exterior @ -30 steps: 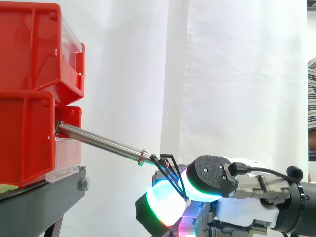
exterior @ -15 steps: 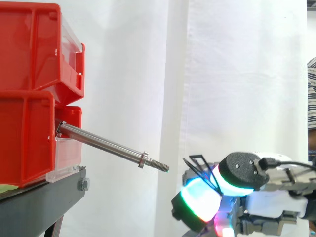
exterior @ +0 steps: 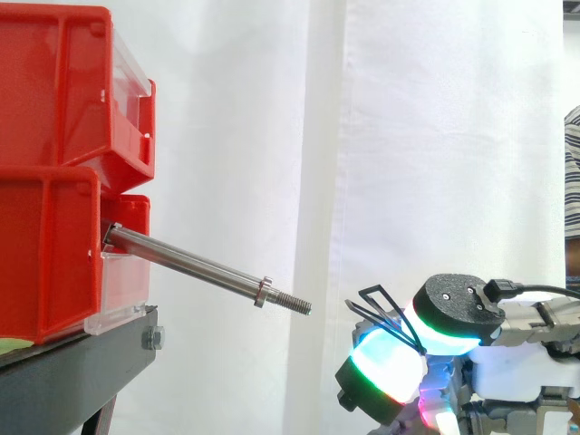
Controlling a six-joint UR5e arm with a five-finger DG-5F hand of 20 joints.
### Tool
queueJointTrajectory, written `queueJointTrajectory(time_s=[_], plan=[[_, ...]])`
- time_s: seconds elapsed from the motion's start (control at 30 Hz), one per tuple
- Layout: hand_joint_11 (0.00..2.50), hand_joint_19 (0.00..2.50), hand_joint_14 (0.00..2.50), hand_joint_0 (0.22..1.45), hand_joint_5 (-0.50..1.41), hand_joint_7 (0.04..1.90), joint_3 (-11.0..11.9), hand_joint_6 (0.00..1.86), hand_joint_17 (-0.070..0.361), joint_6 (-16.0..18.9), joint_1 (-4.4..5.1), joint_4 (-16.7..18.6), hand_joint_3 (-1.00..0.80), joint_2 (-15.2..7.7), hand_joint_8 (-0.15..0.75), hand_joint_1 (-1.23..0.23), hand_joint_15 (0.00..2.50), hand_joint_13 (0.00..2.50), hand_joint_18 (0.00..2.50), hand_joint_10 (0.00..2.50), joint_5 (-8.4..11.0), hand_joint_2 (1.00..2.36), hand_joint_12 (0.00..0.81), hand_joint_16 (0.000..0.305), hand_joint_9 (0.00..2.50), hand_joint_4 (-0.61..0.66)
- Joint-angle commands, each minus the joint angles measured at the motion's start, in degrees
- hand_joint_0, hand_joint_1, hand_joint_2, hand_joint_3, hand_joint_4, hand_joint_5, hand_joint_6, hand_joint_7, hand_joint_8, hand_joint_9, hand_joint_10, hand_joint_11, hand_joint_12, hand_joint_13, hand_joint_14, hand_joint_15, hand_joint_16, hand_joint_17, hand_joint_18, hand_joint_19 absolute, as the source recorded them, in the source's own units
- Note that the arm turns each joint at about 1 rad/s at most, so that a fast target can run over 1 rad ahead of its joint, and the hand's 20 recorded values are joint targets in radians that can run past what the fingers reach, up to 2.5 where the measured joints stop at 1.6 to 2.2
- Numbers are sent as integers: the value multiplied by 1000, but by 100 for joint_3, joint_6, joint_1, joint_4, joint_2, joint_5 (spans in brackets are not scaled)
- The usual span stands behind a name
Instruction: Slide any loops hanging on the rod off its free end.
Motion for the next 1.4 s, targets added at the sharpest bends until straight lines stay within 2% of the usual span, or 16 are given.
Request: queueJointTrajectory(time_s=[0.0, 0.03, 0.2, 0.33, 0.43, 0.6, 0.97, 1.13, 1.37], plan=[[344, 311, 4, 514, -86, 1085, -1, 884, 134, 481, 32, -60, -128, 1, 309, -648, 121, 749, 768, 10, 240, 1257, 395, 60, 1206, -7], [347, 314, 4, 529, -85, 1089, 25, 884, 133, 630, 40, -77, -120, 1, 307, -660, 126, 747, 764, 10, 293, 1186, 393, 59, 1204, 2], [351, 323, 4, 557, -84, 1087, 166, 885, 130, 1061, 67, -315, -103, 1, 307, -674, 133, 747, 753, 10, 407, 1059, 390, 58, 1202, 16], [358, 316, 4, 576, -85, 1090, 403, 886, 129, 1412, 67, -1088, -99, 1, 309, -684, 129, 746, 750, 11, 416, 1000, 390, 57, 1196, 26], [383, 332, 6, 596, -101, 1079, 465, 898, 109, 1527, 67, -1431, -133, 1, 279, -736, 135, 726, 720, 12, 399, 1012, 356, 49, 1139, 43], [421, 359, 6, 627, -120, 1061, 474, 911, 90, 1606, 58, -1448, -197, 1, 247, -780, 151, 705, 688, 14, 407, 1018, 312, 40, 1090, -3], [422, 362, 6, 642, -127, 1013, 474, 915, 89, 1623, 67, -1448, -381, 1, 239, -770, 151, 705, 696, 14, 399, 1009, 311, 40, 1088, 7], [424, 356, 5, 662, -129, 1010, 474, 915, 89, 1659, 67, -1457, -475, 1, 240, -764, 147, 704, 697, 14, 416, 1002, 310, 40, 1088, -32], [423, 346, 5, 682, -134, 989, 474, 919, 88, 1694, 49, -1457, -500, 1, 228, -779, 141, 705, 705, 14, 381, 1000, 305, 39, 1071, -73]])
